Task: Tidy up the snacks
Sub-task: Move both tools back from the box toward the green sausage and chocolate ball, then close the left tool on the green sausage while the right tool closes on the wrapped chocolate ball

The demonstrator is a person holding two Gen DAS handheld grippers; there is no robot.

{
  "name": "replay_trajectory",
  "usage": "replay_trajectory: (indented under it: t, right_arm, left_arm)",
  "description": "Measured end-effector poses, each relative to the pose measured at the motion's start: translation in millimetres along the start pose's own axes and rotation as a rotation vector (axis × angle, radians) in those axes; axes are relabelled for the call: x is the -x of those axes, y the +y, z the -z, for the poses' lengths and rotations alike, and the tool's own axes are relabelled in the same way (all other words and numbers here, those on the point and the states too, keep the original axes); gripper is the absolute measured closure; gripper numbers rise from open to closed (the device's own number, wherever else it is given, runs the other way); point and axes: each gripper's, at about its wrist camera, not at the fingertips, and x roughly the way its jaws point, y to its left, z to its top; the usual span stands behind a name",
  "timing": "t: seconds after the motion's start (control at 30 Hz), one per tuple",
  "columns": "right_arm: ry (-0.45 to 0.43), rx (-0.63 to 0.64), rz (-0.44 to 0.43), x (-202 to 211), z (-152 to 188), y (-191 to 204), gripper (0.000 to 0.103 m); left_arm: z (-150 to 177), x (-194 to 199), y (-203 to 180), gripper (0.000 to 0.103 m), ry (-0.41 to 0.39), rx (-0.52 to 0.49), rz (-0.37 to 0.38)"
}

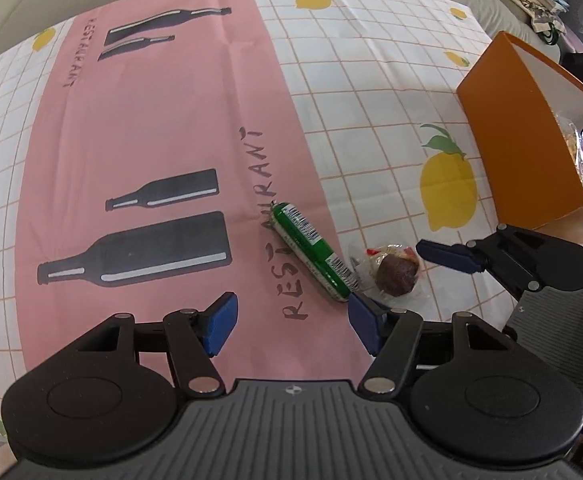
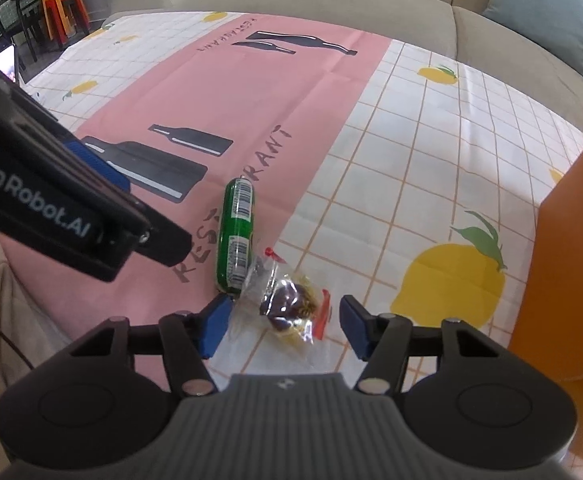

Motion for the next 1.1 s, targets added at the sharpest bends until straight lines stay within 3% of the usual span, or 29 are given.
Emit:
replay_trajectory:
  t: [0.37, 0.67, 0.9, 1.1]
  right_arm:
    - [-0.047, -0.007, 0.016, -7, 1, -5, 0.058]
    - [-0.057, -0.123, 0.091, -4, -1, -41, 0.061]
    - [-0.070, -0.167, 0.081, -6, 4, -51, 0.059]
    - [-0.089, -0.151, 0.102, -7, 7, -50, 0.059]
  left_arm:
    - [2, -13, 2, 0.029, -0.021, 0.039, 0.048]
    - [-6, -29, 1, 0.029, -0.110, 0.175, 0.058]
    - [-11, -49, -1, 0.036, -0.127, 0.258, 0.000]
    - [-14, -53, -10, 0.036, -0.154, 0.246, -0.056]
